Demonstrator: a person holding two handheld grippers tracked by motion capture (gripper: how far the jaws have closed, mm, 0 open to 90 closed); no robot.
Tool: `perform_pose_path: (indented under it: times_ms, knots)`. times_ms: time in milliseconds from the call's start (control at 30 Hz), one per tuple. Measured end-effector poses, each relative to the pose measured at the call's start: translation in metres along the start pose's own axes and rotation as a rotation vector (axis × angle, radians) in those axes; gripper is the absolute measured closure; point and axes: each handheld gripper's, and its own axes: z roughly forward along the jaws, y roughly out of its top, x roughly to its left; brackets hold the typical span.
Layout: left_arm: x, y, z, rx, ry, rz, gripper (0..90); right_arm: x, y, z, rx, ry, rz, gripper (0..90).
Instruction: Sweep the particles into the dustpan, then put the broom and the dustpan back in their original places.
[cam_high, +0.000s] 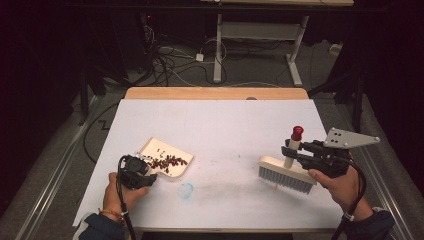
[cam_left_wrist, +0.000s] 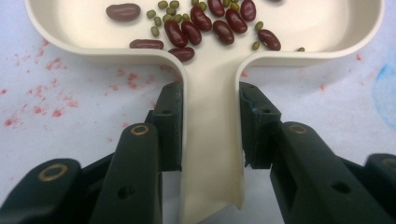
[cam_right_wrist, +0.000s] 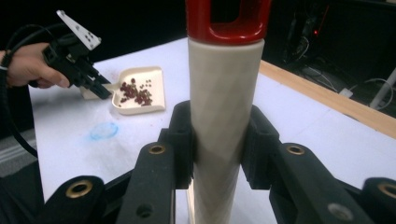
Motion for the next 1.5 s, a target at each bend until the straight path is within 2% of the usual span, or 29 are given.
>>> perform_pose_path:
  times_ms: [167,267,367,467,533,600,633,700,767,800,833,900,1000,1033,1067,1100,1167,1233,1300,1367,1433,1500]
  knots:
    - [-0.003,0.000,0.000,-0.001,0.020,-0.022,63.2,-0.002,0.002,0.000,0.011,0.016,0.001,69.8]
    - [-0.006,-0.001,-0.001,-0.010,0.014,-0.054,62.7,-0.003,0.004,-0.002,0.017,0.038,-0.007,69.8]
    - [-0.012,-0.005,-0.004,-0.039,-0.034,-0.103,53.6,-0.003,0.007,-0.007,0.017,0.064,-0.016,69.8]
    - [-0.023,-0.009,-0.008,-0.063,-0.061,-0.096,52.3,-0.006,0.011,-0.012,0.027,0.087,-0.014,69.8]
    - [-0.030,-0.011,-0.008,-0.068,-0.068,-0.078,50.4,-0.011,0.012,-0.012,0.038,0.098,0.007,69.8]
    - [-0.033,-0.014,-0.008,-0.061,-0.136,-0.088,50.0,-0.016,0.011,-0.010,0.069,0.116,0.019,69.7]
    - [-0.036,-0.015,-0.007,-0.059,-0.130,-0.079,48.7,-0.018,0.010,-0.008,0.075,0.109,0.027,69.7]
    - [-0.039,-0.015,-0.008,-0.060,-0.071,-0.045,43.5,-0.022,0.007,-0.004,0.084,0.087,0.039,69.5]
    - [-0.039,-0.014,-0.011,-0.093,-0.025,-0.021,39.0,-0.025,0.004,0.004,0.102,0.078,0.043,69.4]
    - [-0.040,-0.015,-0.013,-0.119,0.005,0.008,36.3,-0.027,0.003,0.007,0.111,0.075,0.045,69.4]
    - [-0.041,-0.015,-0.015,-0.147,0.048,0.066,31.7,-0.029,0.002,0.012,0.124,0.072,0.044,69.3]
    - [-0.041,-0.016,-0.019,-0.199,0.094,0.108,27.4,-0.037,-0.002,0.023,0.128,0.045,0.064,69.3]
    - [-0.034,-0.018,-0.026,-0.308,0.080,0.152,23.8,-0.053,-0.002,0.038,0.119,0.015,0.103,68.0]
    - [-0.032,-0.018,-0.028,-0.341,0.067,0.162,23.6,-0.060,-0.002,0.042,0.124,0.004,0.132,67.7]
    - [-0.030,-0.019,-0.030,-0.367,0.061,0.177,22.9,-0.068,-0.003,0.048,0.133,-0.006,0.153,66.3]
    - [-0.028,-0.018,-0.031,-0.383,0.073,0.194,22.6,-0.074,-0.003,0.053,0.151,-0.031,0.161,64.3]
    - [-0.027,-0.018,-0.032,-0.399,0.083,0.223,22.2,-0.086,-0.006,0.064,0.186,-0.090,0.173,61.5]
    - [-0.026,-0.019,-0.032,-0.418,0.087,0.237,22.2,-0.096,-0.010,0.074,0.220,-0.128,0.174,58.2]
    - [-0.024,-0.020,-0.030,-0.425,0.072,0.249,22.0,-0.104,-0.015,0.084,0.253,-0.169,0.188,55.6]
    - [-0.023,-0.020,-0.027,-0.425,0.066,0.266,21.6,-0.110,-0.020,0.093,0.271,-0.184,0.192,53.7]
    - [-0.023,-0.020,-0.024,-0.418,0.064,0.279,21.6,-0.114,-0.024,0.102,0.299,-0.197,0.173,51.3]
    - [-0.025,-0.021,-0.023,-0.416,0.060,0.287,21.5,-0.115,-0.028,0.108,0.311,-0.202,0.188,50.6]
